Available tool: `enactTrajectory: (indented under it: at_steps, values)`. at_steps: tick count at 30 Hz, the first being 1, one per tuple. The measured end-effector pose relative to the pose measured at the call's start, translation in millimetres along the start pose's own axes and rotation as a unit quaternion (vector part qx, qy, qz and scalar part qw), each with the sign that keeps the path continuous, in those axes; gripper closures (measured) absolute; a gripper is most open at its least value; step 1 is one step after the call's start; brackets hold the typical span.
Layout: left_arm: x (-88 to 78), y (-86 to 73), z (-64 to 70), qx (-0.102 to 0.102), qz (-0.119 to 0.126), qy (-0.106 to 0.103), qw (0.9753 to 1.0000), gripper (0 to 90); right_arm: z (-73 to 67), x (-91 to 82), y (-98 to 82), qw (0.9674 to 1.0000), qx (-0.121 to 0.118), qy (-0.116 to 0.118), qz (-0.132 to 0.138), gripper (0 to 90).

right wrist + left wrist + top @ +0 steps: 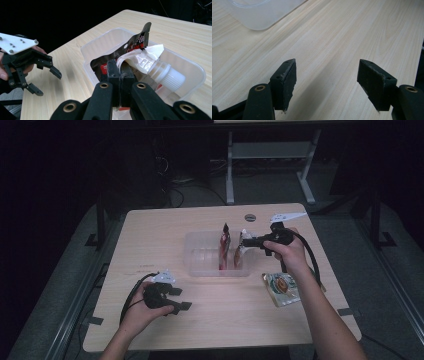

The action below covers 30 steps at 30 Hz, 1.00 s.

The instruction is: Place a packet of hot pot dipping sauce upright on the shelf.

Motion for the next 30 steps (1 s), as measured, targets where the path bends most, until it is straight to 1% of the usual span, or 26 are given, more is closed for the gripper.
enactTrajectory:
  at_steps: [2, 4, 10, 14, 15, 17, 19, 21, 24, 27, 30]
  values:
    - [-0.4, 0.0, -0.5, 0.002, 0.000, 0.001, 1.0000, 31.3, 0.5, 3.2, -1.1, 1.0000, 0.004, 0.000, 0.000, 89.6]
    - [-1.0, 0.0, -0.9, 0.003, -0.001, 0.001, 1.0000, 31.3, 1.5, 7.3, -2.4, 1.0000, 0.002, -0.002, -0.005, 89.5]
    - [-1.3, -0.6, -0.9, 0.001, 0.000, 0.001, 1.0000, 31.3, 4.6, 15.9, -5.4, 0.9999, 0.006, -0.005, -0.015, 89.5]
    - [-1.4, -0.7, -1.1, -0.001, 0.000, 0.001, 1.0000, 31.3, 7.9, 18.8, -9.1, 0.9997, 0.015, -0.006, -0.019, 89.4]
    - [-1.2, -1.0, -0.6, -0.004, 0.000, 0.001, 1.0000, 31.3, 8.8, 19.3, -10.2, 0.9997, 0.015, -0.007, -0.018, 89.3]
    - [-0.4, -1.0, -0.9, -0.001, -0.001, -0.001, 1.0000, 31.3, 10.0, 20.6, -13.1, 0.9996, 0.020, -0.006, -0.017, 89.2]
    - [0.4, -1.1, -0.8, 0.002, -0.004, -0.002, 1.0000, 31.3, 12.0, 20.3, -15.3, 0.9996, 0.026, -0.004, -0.011, 88.9]
    - [1.0, -1.1, 0.1, 0.002, -0.005, -0.003, 1.0000, 31.3, 11.9, 19.8, -15.1, 0.9996, 0.024, -0.003, -0.012, 88.2]
    - [1.2, -1.0, 0.6, 0.004, -0.006, -0.004, 1.0000, 31.3, 9.6, 19.0, -13.9, 0.9998, 0.020, -0.002, -0.009, 83.2]
    - [1.1, -1.1, 0.3, 0.001, -0.005, -0.004, 1.0000, 31.3, 7.1, 17.1, -13.0, 0.9997, 0.019, -0.009, -0.013, 78.6]
    - [0.5, -1.2, -0.5, 0.002, -0.005, -0.003, 1.0000, 31.3, 6.1, 14.8, -12.8, 0.9997, 0.019, -0.010, -0.014, 72.8]
Point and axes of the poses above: each handheld gripper's, and its own axes: x roughly forward along the jaws, y roughly out of its top, z roughly to its right, the point moved 4 cm from there along x, roughly forward along the jaws, and after that the axes turned 7 degrees about -x, right-handed, at the moved point
